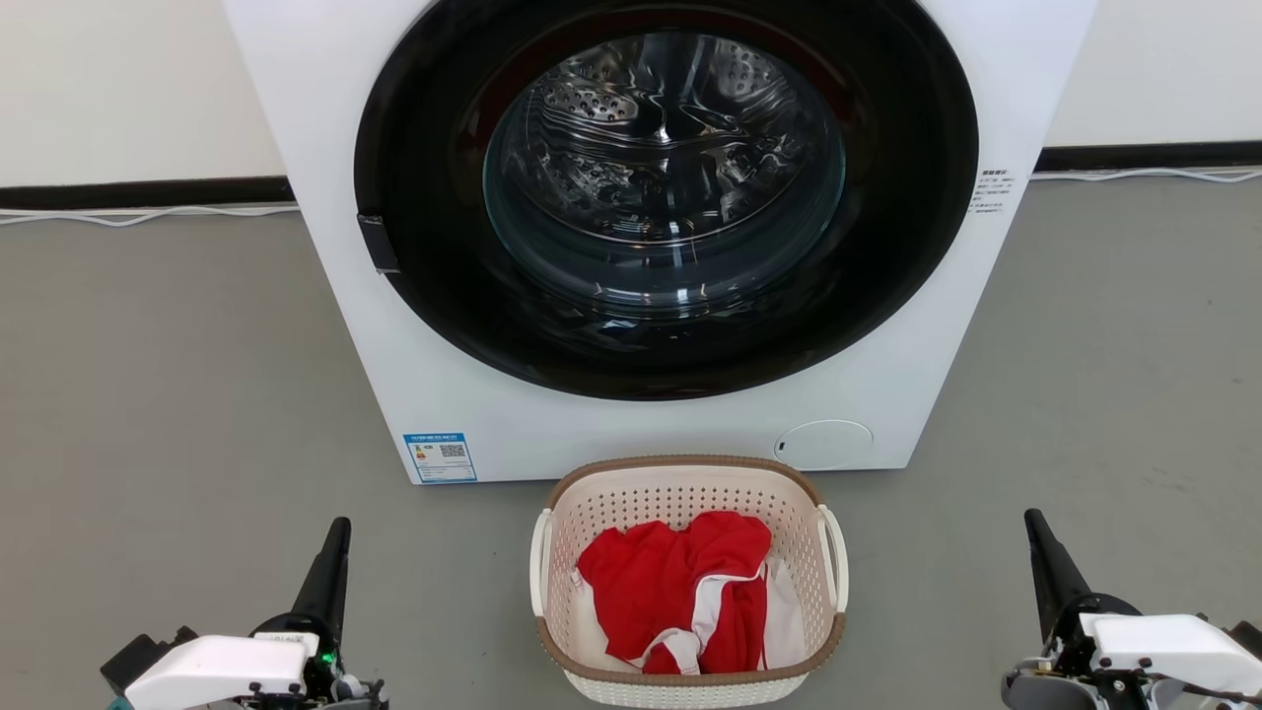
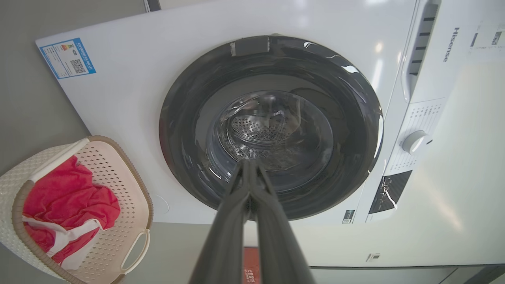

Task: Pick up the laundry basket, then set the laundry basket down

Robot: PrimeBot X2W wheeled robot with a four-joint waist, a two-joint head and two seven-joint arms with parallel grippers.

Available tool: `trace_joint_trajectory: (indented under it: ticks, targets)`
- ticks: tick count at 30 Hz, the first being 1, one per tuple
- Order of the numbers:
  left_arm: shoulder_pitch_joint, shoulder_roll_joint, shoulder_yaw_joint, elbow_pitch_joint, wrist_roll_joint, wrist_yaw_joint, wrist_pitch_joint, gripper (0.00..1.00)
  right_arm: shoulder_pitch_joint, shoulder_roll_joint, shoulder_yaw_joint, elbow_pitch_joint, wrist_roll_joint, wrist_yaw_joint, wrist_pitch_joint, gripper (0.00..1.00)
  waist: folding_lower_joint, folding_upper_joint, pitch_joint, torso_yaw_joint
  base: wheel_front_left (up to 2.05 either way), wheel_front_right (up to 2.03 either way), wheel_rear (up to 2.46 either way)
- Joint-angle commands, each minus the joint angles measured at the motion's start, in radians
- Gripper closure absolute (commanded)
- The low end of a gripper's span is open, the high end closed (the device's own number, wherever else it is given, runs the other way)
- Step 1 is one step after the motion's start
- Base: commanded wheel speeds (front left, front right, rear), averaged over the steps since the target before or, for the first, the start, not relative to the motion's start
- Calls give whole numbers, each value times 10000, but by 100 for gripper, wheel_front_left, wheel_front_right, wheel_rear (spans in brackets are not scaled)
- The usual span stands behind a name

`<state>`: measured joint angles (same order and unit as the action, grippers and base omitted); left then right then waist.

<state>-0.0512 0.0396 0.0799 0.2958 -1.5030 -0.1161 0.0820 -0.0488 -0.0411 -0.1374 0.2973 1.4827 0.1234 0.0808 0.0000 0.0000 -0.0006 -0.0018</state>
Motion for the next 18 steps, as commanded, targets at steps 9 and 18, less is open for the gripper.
trace_joint_trajectory:
  ticks: [9,18]
  targets:
    - [-569,106,343,-503,-1053,-146,315,100,-591,-91,233,-525,1257,73,326,100,0,0,37,18,0,0,0]
    - [-569,106,342,-503,-1054,-146,315,100,-591,-91,234,-525,1257,73,326,100,0,0,37,18,0,0,0]
